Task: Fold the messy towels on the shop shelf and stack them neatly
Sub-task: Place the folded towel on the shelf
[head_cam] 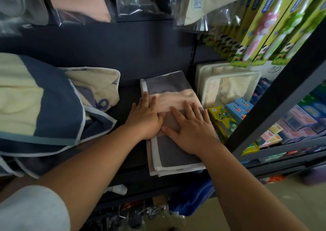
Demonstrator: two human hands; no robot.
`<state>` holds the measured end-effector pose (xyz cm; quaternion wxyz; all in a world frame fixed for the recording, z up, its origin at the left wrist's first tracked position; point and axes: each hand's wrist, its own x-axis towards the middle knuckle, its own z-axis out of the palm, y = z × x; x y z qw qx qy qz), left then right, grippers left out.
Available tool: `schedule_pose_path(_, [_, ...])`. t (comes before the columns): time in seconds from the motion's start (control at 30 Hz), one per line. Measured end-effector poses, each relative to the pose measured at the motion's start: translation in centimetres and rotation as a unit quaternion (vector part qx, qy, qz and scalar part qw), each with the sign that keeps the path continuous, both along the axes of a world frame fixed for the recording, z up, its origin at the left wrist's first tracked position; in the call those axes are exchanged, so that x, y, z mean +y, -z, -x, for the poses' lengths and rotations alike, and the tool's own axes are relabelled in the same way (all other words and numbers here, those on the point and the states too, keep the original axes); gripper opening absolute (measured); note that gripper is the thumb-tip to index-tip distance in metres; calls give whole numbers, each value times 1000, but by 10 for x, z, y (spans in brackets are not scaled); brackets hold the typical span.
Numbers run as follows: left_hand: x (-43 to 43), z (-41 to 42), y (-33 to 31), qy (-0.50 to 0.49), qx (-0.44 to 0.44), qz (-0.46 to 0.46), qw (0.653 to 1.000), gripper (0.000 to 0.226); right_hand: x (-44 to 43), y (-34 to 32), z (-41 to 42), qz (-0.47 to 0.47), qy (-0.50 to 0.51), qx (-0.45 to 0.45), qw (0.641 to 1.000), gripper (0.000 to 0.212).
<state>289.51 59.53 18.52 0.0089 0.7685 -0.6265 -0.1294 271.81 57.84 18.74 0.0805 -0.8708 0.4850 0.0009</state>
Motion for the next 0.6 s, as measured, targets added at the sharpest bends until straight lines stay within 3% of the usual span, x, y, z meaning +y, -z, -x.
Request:
schedule_pose_path(0.23, [11,-7,-10,22,7,16,1000,69,1,-2,0,-4,3,-7,1000,85])
schedule_pose_path(0.43, [94,-42,-45,10,-50,257,965,54,1,-16,-11,-7,2,5,1000,79])
schedule_pose_path(0.53, [141,-86,-61,-48,-116,332,935,45,16,-34,-41,3,-28,-68,997,69])
schedule_pose_path(0.6, [172,-119,-64,-100,-151,350,919,49,33,-44,-70,4,-99,-158,982,63])
